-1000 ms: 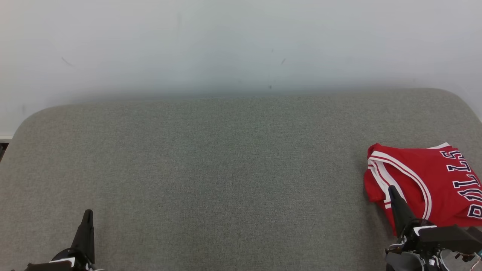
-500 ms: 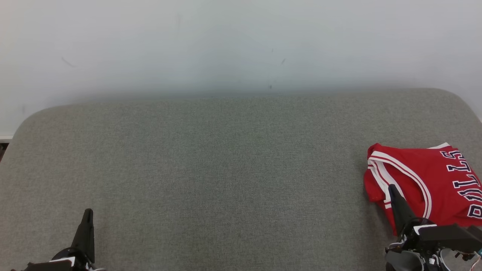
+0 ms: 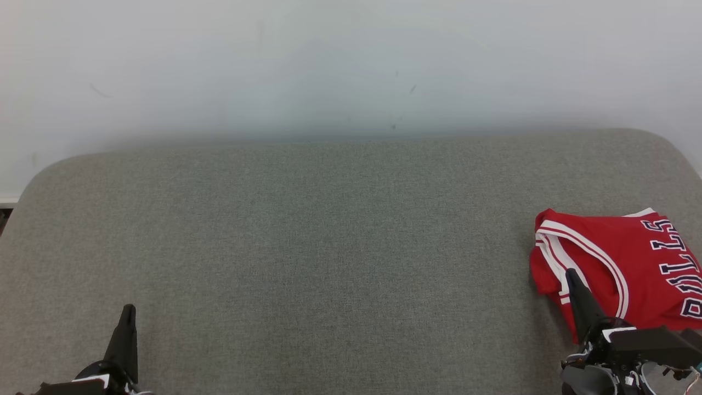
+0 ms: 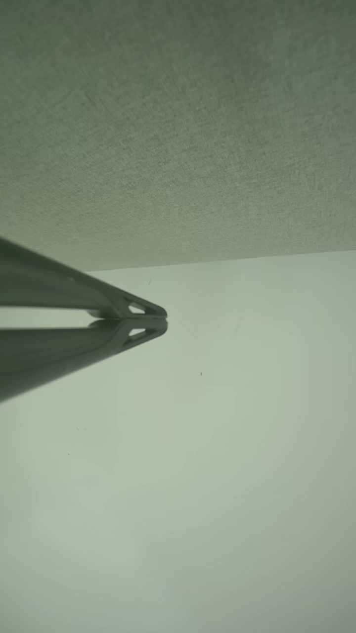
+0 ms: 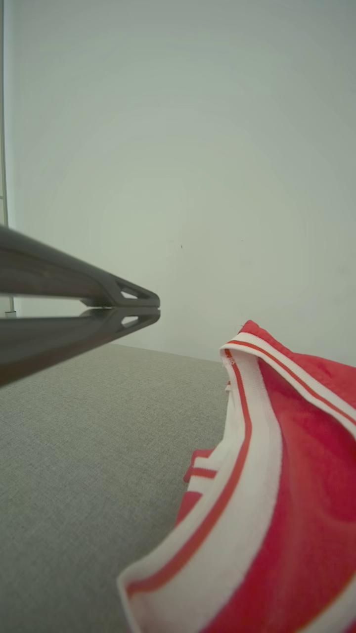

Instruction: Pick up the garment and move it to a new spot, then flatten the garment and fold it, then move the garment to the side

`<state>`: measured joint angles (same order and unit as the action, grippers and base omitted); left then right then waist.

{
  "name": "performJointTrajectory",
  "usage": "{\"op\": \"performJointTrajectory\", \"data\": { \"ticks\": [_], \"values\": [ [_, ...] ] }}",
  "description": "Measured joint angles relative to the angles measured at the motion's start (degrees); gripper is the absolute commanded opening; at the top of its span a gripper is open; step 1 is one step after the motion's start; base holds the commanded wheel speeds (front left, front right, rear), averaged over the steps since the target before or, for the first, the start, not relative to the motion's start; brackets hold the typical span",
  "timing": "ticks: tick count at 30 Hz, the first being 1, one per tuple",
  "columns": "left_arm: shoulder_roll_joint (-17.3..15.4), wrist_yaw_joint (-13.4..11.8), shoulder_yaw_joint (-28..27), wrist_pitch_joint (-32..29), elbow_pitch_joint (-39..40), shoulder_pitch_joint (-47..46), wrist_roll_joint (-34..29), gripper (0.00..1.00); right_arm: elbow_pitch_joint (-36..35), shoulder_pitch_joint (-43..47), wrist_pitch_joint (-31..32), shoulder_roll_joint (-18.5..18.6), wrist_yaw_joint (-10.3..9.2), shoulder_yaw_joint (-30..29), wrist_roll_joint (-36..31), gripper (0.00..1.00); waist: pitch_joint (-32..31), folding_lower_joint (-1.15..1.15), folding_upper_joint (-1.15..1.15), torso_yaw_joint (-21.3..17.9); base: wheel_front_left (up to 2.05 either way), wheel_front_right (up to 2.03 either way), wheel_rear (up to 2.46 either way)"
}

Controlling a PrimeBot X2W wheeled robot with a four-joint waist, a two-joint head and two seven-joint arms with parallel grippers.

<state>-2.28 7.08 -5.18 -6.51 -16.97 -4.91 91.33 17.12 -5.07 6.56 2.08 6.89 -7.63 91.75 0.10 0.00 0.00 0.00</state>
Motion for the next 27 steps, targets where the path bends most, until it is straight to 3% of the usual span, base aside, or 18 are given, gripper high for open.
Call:
{"op": "performJointTrajectory", "data": {
  "ticks": [27],
  "values": [
    [0.0, 0.0, 0.0, 0.0, -0.01, -0.02, 0.0, 0.0, -0.05, 0.0, -0.01, 0.01, 0.01, 0.01, 0.0, 0.0, 0.0, 0.0, 0.0, 0.0, 0.0, 0.0, 0.0]
  ]
}}
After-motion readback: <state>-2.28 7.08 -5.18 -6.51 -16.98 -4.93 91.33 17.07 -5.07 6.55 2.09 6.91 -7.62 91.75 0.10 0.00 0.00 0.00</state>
